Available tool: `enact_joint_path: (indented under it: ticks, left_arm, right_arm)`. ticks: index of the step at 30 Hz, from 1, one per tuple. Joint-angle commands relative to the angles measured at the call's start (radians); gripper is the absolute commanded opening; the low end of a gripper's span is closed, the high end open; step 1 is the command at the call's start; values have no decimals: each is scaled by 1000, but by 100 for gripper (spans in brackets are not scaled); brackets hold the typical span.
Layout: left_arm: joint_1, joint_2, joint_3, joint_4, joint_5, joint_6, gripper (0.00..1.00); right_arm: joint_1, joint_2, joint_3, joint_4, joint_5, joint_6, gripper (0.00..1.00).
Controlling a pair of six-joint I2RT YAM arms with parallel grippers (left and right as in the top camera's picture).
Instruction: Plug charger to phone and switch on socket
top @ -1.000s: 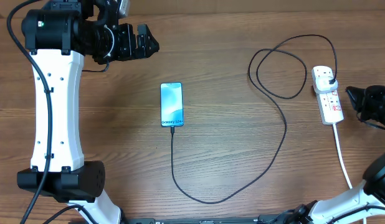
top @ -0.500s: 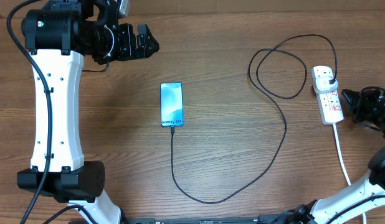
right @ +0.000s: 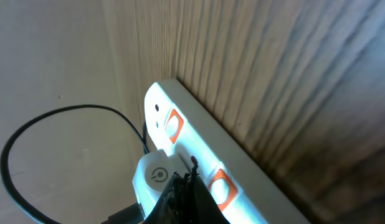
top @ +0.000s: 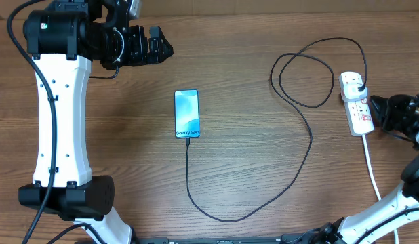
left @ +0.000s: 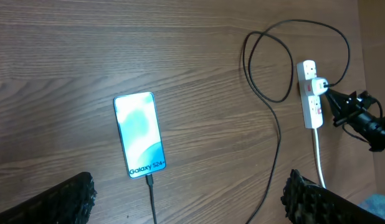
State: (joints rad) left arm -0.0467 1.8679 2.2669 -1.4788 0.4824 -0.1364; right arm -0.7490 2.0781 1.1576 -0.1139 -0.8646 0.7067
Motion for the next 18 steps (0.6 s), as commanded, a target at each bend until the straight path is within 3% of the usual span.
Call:
enact_joint_path:
  ticks: [1, 18]
  left_arm:
    - [-6, -18, 5, -2, 4, 1, 100]
    - [-6, -18, 5, -2, 4, 1, 99]
  right_arm:
    - [10, 10, 22, 6, -8, -4, 4]
    - [45, 10, 22, -31, 53, -54, 4]
